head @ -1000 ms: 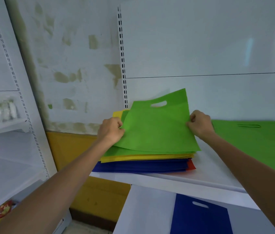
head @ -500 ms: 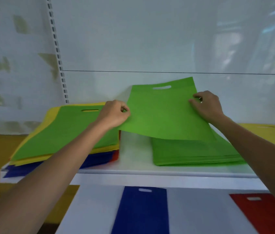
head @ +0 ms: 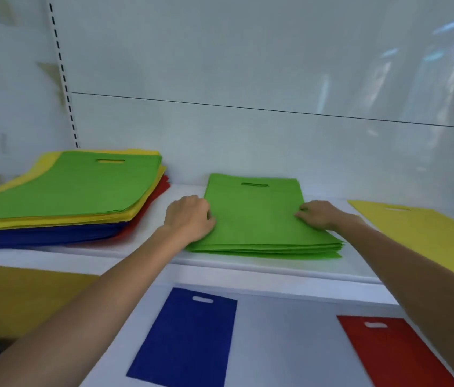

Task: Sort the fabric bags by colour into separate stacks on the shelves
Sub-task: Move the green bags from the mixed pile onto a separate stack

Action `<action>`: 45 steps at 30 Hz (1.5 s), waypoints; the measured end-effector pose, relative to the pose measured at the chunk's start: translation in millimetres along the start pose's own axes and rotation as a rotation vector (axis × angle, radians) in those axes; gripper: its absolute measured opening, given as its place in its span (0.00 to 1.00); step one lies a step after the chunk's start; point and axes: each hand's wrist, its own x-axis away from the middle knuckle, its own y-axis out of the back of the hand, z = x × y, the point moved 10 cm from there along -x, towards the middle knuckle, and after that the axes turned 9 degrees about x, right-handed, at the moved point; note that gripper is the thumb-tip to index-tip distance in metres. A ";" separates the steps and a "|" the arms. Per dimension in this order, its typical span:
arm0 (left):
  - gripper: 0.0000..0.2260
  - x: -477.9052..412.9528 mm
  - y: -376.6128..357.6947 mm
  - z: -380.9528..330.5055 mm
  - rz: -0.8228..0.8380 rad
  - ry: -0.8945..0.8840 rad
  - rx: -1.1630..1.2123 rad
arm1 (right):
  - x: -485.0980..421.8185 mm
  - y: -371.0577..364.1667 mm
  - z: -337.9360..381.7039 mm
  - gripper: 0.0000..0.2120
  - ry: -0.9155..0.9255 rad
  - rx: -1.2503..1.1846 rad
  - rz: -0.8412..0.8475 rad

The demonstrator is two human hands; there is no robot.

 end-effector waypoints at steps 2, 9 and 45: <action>0.16 0.1 0.7 5.3 0.004 0.025 -0.025 | -4.5 -13.2 -2.2 0.23 -0.005 -0.025 0.052; 0.12 -13.5 47.9 33.6 -0.009 0.063 0.030 | -14.8 24.0 21.7 0.23 0.026 -0.039 -0.071; 0.09 33.2 129.1 364.7 -0.142 0.531 0.310 | -23.5 48.9 346.6 0.04 0.049 -0.464 -0.253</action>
